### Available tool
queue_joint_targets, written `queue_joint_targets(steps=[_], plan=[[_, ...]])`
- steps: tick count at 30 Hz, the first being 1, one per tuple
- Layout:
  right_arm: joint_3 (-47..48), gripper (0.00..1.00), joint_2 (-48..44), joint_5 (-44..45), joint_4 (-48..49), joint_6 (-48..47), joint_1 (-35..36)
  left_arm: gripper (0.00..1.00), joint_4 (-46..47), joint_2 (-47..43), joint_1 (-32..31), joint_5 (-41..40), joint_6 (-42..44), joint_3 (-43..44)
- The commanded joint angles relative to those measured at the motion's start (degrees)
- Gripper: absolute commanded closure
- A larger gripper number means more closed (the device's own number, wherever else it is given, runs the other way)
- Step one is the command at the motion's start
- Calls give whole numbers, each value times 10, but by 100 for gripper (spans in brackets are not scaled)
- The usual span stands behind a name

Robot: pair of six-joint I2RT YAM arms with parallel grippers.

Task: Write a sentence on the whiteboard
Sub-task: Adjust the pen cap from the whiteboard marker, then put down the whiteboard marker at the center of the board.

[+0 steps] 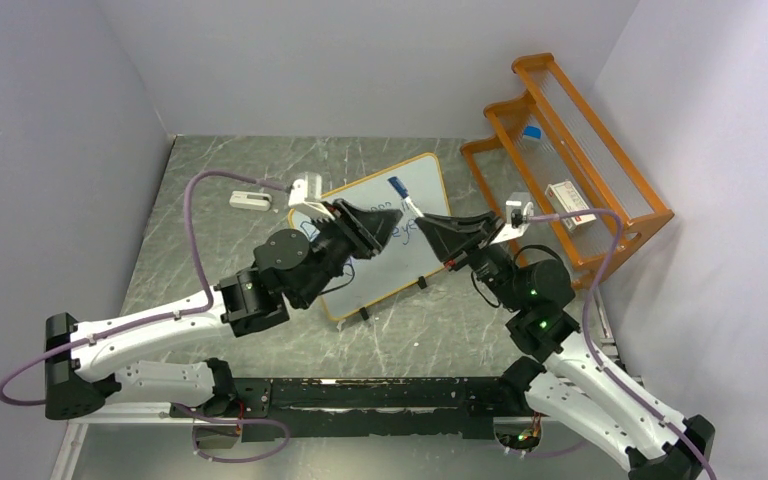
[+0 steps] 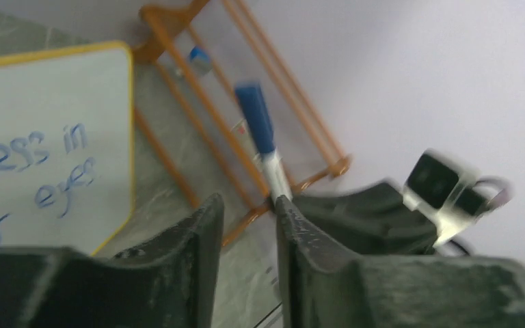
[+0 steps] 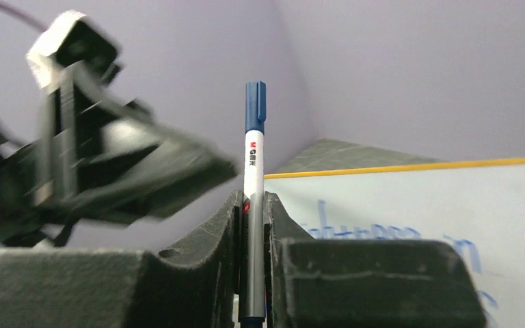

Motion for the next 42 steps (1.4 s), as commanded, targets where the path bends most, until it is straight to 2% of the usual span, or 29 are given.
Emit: queue_joint_targets(steps=[1, 5, 8, 13, 22, 29, 33, 35, 42], plan=[[-6, 100, -34, 123, -82, -37, -10, 57, -148, -25, -4, 22, 55, 18], [-5, 100, -57, 196, -179, -48, -9, 41, -189, -56, 11, -11, 95, 40], [-2, 100, -64, 262, -258, -42, -9, 35, -249, -73, 21, -45, 123, 68], [-16, 100, -70, 387, -381, 25, -9, 23, -350, -94, 61, -85, 156, 92], [-41, 100, -22, 541, -510, 182, -10, 15, -421, -125, 206, -27, 175, 55], [-51, 100, 51, 530, -571, 271, -10, 13, -438, -184, 307, 15, 172, -12], [-76, 100, 70, 515, -575, 321, -10, 12, -468, -245, 312, -12, 172, -41], [-89, 96, 77, 503, -562, 328, -10, 11, -477, -286, 312, -22, 184, -54], [-101, 93, 132, 483, -571, 389, -10, 11, -544, -388, 312, -48, 200, -60]])
